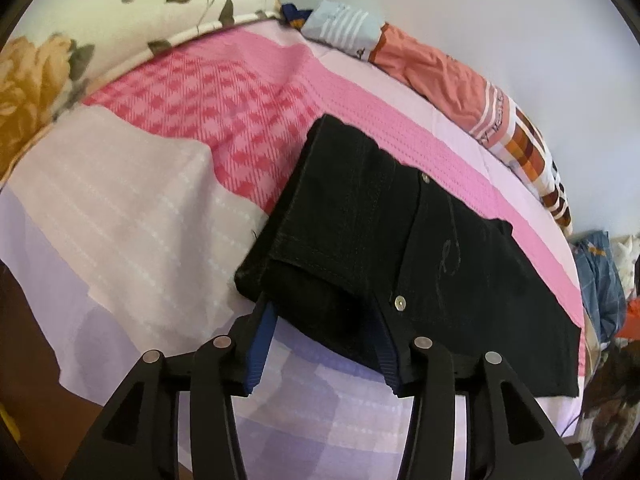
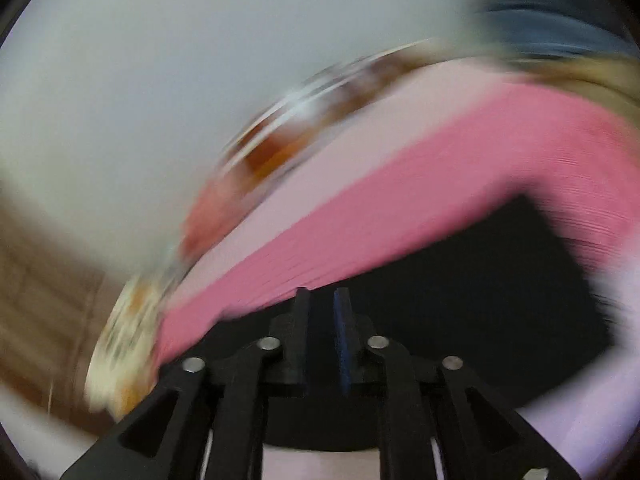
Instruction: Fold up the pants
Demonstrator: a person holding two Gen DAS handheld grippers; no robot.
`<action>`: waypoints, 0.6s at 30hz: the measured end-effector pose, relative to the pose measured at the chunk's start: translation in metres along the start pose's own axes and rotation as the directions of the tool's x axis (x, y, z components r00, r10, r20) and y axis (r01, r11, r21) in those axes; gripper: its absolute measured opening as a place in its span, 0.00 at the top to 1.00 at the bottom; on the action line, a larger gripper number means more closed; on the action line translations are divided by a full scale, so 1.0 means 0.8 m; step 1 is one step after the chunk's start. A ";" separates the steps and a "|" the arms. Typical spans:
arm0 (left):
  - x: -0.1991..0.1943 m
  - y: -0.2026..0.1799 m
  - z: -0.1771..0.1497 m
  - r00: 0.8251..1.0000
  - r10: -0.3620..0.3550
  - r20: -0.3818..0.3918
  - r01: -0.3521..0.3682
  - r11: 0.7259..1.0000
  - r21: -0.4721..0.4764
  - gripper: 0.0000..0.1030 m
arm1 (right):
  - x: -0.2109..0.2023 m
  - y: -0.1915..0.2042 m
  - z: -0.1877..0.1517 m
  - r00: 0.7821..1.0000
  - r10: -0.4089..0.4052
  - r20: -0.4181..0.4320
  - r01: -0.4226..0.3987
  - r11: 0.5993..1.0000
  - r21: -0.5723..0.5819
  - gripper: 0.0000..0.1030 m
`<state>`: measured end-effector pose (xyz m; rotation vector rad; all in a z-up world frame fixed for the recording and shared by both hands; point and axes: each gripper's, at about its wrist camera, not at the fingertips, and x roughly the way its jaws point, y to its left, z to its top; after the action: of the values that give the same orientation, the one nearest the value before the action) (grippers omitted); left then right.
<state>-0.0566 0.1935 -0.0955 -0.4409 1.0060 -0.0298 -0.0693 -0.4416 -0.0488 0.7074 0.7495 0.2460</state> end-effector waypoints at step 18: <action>-0.023 0.022 0.016 0.993 0.032 0.111 -0.030 0.999 -0.024 0.41 | 0.384 0.212 -0.017 0.850 -0.092 -0.519 -0.217 0.836 -0.504 0.62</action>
<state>-0.0592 0.2180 -0.0817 -0.4430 0.9040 0.0336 0.1481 -0.1720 -0.1084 0.0963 1.1169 0.7122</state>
